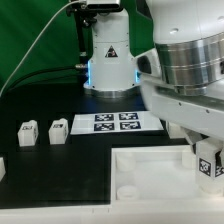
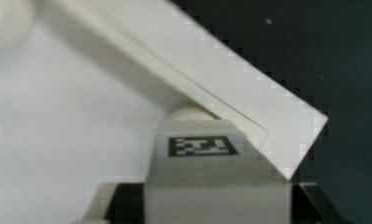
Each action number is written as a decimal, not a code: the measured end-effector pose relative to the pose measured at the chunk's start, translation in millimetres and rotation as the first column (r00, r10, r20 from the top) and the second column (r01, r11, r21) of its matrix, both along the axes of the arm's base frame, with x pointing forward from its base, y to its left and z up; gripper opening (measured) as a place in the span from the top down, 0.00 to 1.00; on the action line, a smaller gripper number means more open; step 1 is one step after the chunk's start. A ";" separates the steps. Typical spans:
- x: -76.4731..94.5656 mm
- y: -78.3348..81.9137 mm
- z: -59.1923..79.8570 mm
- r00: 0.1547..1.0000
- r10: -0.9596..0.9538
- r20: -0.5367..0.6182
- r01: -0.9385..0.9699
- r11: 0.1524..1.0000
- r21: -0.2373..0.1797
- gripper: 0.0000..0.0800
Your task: Assemble one leg
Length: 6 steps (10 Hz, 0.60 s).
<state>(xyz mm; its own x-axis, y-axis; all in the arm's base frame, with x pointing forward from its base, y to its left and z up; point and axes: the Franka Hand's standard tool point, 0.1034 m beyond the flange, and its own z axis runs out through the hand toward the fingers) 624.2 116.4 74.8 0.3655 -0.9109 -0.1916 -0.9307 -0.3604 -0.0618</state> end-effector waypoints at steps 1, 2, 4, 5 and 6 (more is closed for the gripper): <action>0.7 0.4 -0.5 0.989 -0.148 -0.015 0.149 0.989 0.025 0.63; 1.7 -1.5 -0.7 0.959 -0.282 -0.032 0.284 0.957 0.054 0.63; 2.4 -0.1 -0.9 0.918 -0.393 -0.055 0.396 0.916 0.065 0.63; 2.2 -0.2 -1.3 0.942 -0.332 -0.038 0.334 0.940 0.069 0.63; 2.2 0.0 -1.4 0.945 -0.324 -0.036 0.326 0.943 0.069 0.37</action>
Offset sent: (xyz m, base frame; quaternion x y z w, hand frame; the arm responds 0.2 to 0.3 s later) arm 0.0000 0.0000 0.0000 0.0000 0.0000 0.1147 0.9934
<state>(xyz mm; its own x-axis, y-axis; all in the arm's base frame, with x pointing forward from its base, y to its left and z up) 626.4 116.3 73.4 0.0464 -0.9625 -0.2672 -0.9980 -0.0332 -0.0535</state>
